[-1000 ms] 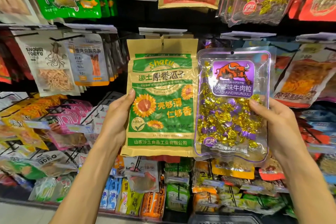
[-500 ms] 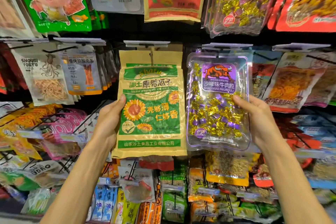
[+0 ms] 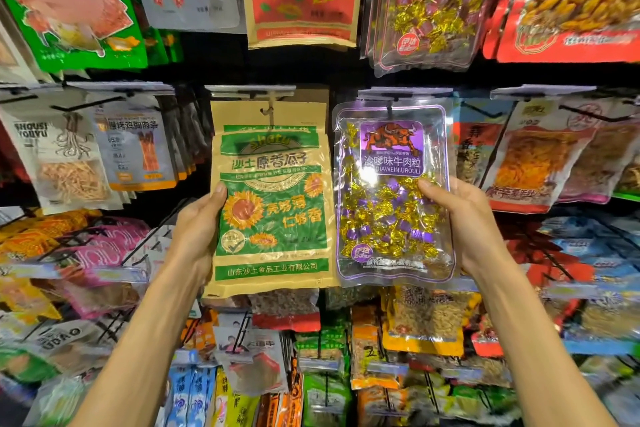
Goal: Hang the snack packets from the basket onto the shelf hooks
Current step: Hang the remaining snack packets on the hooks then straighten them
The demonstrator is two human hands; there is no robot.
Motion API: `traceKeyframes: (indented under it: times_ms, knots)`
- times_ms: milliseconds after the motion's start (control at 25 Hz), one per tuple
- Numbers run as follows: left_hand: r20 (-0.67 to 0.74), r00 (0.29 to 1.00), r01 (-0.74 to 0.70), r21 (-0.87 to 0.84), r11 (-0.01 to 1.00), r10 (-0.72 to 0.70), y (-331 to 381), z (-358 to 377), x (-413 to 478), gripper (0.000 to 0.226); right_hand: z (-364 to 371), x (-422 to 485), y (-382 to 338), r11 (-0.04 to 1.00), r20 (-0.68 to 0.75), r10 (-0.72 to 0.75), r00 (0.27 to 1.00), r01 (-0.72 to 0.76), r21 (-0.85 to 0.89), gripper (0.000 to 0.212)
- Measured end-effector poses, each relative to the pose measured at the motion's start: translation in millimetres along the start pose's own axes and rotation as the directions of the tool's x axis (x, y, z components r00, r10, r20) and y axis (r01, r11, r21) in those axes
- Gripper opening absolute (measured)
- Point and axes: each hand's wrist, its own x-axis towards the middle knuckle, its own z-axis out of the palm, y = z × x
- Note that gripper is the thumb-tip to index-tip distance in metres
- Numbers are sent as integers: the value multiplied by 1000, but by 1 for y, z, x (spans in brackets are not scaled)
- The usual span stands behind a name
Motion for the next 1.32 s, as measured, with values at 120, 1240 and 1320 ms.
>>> traceKeyframes:
  times_ms: [120, 1240, 1320]
  knots:
    - [1, 1000, 7, -4, 1000, -7, -4, -1, 5, 41, 2, -1, 3, 1000, -3, -9, 1000, 9, 0, 8]
    - [66, 981, -196, 339, 920, 185, -31, 20, 101, 22, 27, 132, 53, 980, -93, 87, 992, -102, -170, 9]
    - [77, 979, -204, 391, 898, 189, -30, 18, 100, 21, 26, 134, 57, 975, -77, 123, 989, -135, -176, 17]
